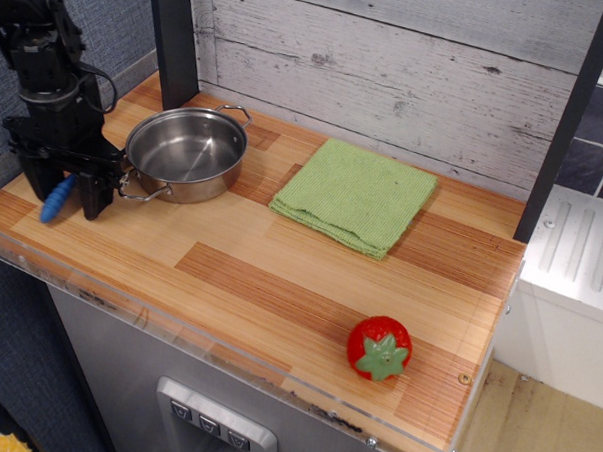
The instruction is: Place blue fork on top of green cloth.
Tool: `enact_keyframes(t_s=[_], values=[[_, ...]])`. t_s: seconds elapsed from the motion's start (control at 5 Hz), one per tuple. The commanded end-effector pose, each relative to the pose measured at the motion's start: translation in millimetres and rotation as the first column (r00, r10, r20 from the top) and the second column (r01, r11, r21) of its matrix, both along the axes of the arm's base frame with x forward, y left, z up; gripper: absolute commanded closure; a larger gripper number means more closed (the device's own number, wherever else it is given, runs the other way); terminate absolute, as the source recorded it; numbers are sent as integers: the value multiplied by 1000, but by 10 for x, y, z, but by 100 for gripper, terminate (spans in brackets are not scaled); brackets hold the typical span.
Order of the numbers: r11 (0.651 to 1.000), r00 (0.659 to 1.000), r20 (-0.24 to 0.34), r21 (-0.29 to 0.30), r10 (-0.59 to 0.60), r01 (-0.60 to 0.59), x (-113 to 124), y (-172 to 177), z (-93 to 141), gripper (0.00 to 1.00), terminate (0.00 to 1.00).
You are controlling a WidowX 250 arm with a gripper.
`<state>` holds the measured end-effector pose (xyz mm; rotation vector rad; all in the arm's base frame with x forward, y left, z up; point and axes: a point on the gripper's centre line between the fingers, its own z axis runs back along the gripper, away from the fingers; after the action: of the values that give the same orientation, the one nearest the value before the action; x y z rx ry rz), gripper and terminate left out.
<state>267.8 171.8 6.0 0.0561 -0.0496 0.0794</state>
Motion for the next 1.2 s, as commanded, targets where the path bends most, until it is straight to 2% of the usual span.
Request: enact_keyframes(t_s=[0.0,0.2,0.4,0.6,0.8,1.0], values=[[997,992,124,80,0,-10,-74,-119,567,100,0],[981,977,211,176,45,-83,-224,-121,1061,100,0],[953,968,250,290,10,-85,-180,-395,1556,100,0],[991,966,257,135,-31,-4,217,-807,1429,100,0],[998,977,202,23,-66,63,498,-1323,1127,100,0],[996,983,159,20,-93,91,605,-1829,947,100,0]])
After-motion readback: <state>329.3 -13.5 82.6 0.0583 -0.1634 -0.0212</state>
